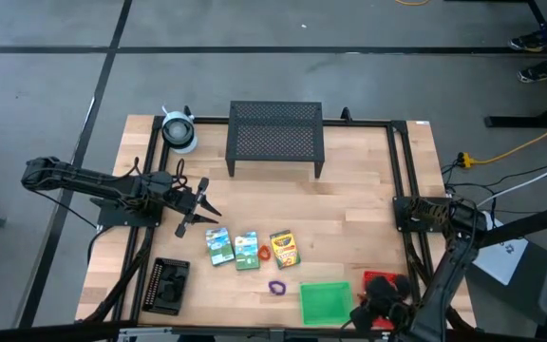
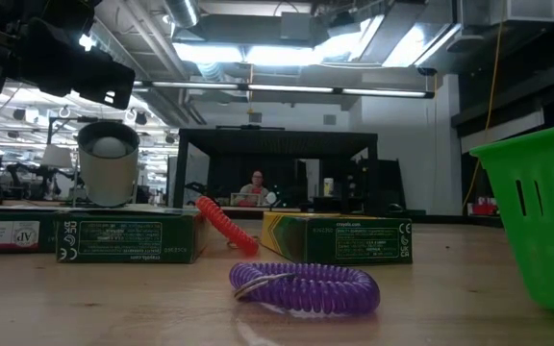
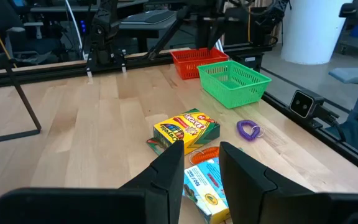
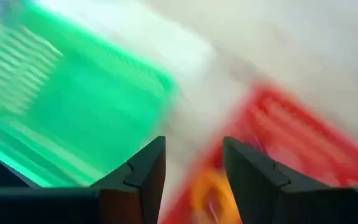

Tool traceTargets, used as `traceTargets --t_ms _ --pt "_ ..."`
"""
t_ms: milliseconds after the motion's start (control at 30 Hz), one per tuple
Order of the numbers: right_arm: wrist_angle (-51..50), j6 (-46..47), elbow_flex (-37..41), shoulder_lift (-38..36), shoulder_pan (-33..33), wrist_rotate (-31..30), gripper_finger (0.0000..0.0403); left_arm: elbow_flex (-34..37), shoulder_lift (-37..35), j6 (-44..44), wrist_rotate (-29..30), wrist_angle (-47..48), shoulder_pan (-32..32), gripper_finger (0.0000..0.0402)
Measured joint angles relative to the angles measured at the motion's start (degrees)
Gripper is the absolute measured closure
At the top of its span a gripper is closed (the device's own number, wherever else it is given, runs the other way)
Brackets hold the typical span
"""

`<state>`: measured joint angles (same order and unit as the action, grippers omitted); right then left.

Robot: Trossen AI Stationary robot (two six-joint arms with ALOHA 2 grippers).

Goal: Pick & Place Office Desk Supplies
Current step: Put the purple spring keychain into the red bin

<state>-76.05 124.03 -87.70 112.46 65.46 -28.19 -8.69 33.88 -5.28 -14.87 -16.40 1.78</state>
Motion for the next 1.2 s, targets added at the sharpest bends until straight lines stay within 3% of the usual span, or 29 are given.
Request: traceTargets --t_ms 200,300,433,533,633,833,1200 --pt "1.02 -5.20 -0.02 0.00 -4.70 -26.03 0.0249 0.00 -0.01 0.00 0.00 0.00 0.00 0.0304" --pt "8.22 -17.23 -0.02 0.00 -10.40 -28.20 0.0249 0.00 -0.01 0.02 0.00 0.00 0.00 0.0304" --pt "27.58 -46.26 -0.02 0.00 -19.35 -21.21 0.0249 0.00 -0.01 0.03 0.00 0.00 0.00 0.0304" --pt "43.13 -68.89 -0.02 0.00 -24.98 -12.60 0.0249 0.00 0.00 0.03 -0.02 0.00 0.00 0.0304" --pt "50.02 -81.22 -0.04 0.00 -28.92 -3.68 0.0249 0.00 -0.01 0.02 -0.02 0.00 0.00 0.0304" --pt "48.88 -86.45 -0.11 0.84 -33.79 8.39 0.0249 0.00 -0.01 0.02 -0.04 0.00 0.00 0.0304" --pt "49.65 -91.52 -0.06 8.13 -34.63 16.29 0.0249 0.00 0.00 0.20 -0.02 0.22 0.00 0.0304"
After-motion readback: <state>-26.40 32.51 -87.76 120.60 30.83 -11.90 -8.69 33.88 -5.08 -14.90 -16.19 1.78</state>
